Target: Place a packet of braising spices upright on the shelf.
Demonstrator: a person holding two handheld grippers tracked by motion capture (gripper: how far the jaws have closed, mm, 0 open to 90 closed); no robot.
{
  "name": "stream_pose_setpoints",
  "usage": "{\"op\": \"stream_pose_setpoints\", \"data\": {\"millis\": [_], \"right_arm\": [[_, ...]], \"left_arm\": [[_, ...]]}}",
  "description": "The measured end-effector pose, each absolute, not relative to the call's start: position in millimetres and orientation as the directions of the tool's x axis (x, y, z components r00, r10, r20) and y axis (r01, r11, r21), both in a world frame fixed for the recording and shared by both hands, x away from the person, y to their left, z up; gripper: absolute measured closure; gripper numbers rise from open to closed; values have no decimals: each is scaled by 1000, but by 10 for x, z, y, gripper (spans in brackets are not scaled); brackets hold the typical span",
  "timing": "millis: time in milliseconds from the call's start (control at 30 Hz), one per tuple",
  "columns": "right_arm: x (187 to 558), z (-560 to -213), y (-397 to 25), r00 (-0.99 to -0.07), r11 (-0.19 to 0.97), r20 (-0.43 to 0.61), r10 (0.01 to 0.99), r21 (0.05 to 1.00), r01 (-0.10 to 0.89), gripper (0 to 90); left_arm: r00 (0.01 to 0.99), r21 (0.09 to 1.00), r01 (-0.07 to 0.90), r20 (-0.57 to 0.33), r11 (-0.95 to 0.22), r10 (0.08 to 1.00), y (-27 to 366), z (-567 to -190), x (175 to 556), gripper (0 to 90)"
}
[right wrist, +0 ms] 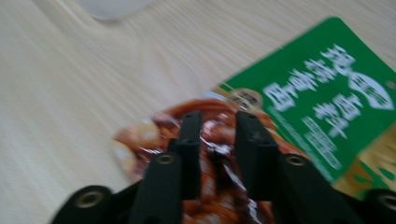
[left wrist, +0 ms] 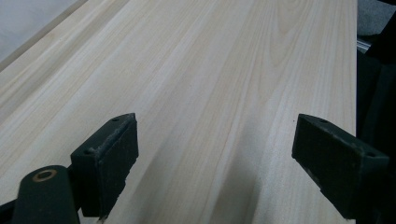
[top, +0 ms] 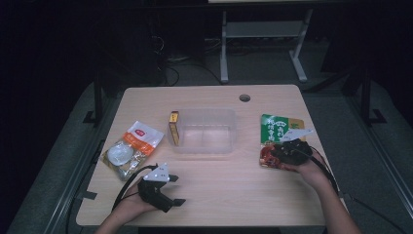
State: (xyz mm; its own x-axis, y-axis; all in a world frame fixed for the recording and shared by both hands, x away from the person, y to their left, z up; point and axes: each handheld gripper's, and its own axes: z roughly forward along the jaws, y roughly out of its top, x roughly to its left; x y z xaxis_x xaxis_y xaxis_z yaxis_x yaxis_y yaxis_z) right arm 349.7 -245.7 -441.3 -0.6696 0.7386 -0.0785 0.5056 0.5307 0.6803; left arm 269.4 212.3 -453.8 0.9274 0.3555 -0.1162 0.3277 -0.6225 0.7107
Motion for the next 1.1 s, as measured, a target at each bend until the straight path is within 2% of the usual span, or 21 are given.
{"op": "stream_pose_setpoints", "data": {"millis": [167, 300, 533, 667, 933, 1100], "right_arm": [[3575, -4437, -2670, -634, 513, -87, 768, 676, 529, 895], [3634, -4453, -2798, -612, 513, -100, 785, 660, 549, 897], [3682, -4563, -2862, -621, 518, -64, 781, 621, 588, 898], [3698, -4573, -2879, -621, 480, 23, 784, 611, 629, 900], [3688, -4594, -2751, -660, 527, 13, 751, 590, 612, 900], [3641, -4596, -2601, -711, 551, 53, 701, 592, 588, 900]], "left_arm": [[928, 708, 326, -114, -627, 354, 2116, -4541, 2698, 141], [928, 706, 327, -115, -629, 354, 2111, -4543, 2696, 141], [927, 706, 331, -120, -627, 355, 2108, -4550, 2699, 141], [930, 701, 324, -113, -635, 349, 2106, -4549, 2698, 141], [931, 697, 325, -118, -640, 345, 2089, -4561, 2693, 141], [930, 698, 328, -120, -636, 349, 2089, -4565, 2700, 141]]}}
